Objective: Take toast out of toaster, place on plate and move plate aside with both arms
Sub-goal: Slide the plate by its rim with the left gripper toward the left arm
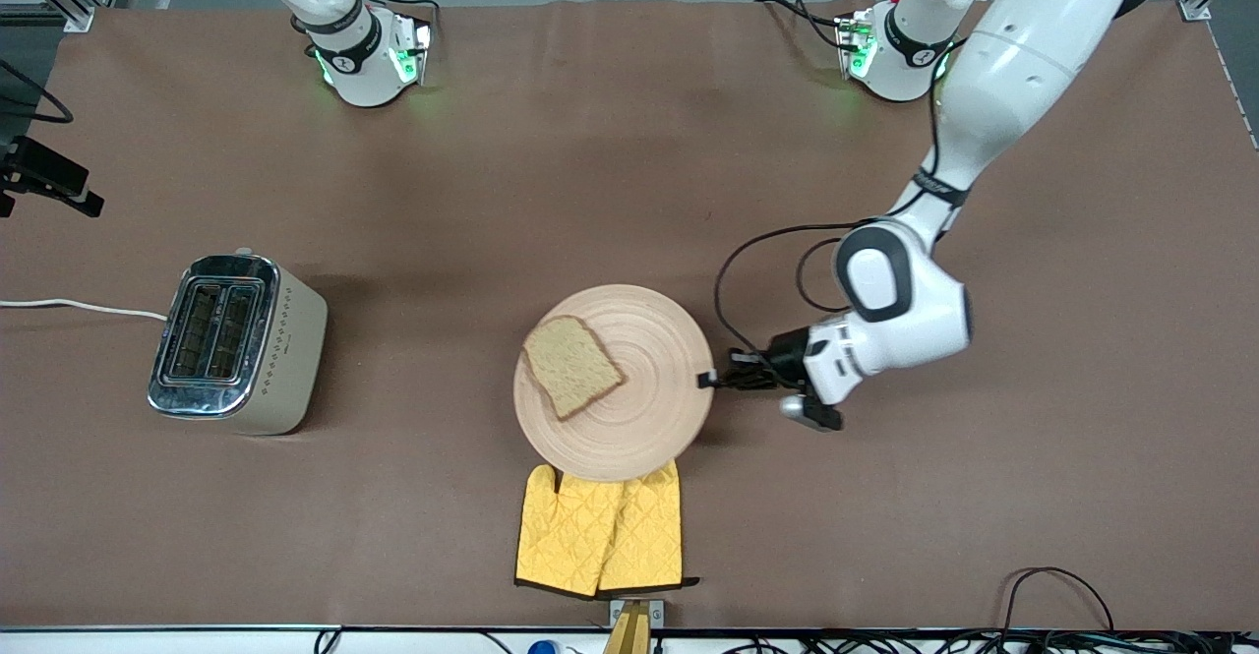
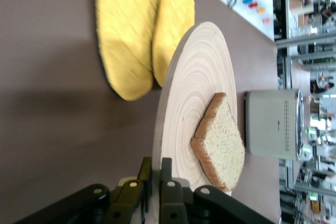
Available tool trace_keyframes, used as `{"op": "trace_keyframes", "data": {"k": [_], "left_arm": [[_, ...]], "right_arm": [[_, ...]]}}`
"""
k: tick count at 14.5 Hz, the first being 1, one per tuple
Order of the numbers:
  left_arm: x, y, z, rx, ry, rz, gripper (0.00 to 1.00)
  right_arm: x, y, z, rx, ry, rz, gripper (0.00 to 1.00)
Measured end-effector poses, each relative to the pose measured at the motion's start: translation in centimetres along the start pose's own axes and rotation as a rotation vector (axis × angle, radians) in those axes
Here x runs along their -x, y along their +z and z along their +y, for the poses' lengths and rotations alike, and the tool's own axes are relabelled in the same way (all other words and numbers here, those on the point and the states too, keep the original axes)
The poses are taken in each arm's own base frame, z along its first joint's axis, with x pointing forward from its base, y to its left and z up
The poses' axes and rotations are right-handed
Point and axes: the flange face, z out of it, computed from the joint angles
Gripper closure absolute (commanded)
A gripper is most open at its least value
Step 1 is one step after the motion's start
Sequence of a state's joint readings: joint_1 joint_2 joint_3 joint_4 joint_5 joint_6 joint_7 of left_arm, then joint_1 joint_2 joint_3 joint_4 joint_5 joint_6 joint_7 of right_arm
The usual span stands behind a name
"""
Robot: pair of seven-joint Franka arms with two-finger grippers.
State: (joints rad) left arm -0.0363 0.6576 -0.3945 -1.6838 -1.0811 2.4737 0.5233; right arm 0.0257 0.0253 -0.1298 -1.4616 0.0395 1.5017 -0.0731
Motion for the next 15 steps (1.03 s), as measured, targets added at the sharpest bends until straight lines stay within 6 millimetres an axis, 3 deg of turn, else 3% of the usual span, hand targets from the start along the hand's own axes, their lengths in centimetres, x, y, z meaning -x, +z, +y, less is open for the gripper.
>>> {"op": "trace_keyframes", "data": {"k": [3,8,10,15], "left_arm": [[-1.4,-7.2,-4.9,-0.007,-0.022,0.014,0.99],[-2.3,-20.0,-17.2,-0.045,-0.002,-0.006,0.99],[-1.9,-22.6,-20.4,-0.050,-0.012,0.022,0.99],[-0.4,-26.1,-26.4,-0.041,-0.035,0.068,0.99]], "right_arm": [[0.0,0.0,-0.1,0.000,-0.001,-0.001,0.00],[0.0,0.0,0.0,0.000,0.000,-0.001,0.00],[0.0,0.0,0.1,0.000,0.002,0.000,0.00],[-0.2,-0.2,0.3,0.002,0.005,0.017,0.00]]}}
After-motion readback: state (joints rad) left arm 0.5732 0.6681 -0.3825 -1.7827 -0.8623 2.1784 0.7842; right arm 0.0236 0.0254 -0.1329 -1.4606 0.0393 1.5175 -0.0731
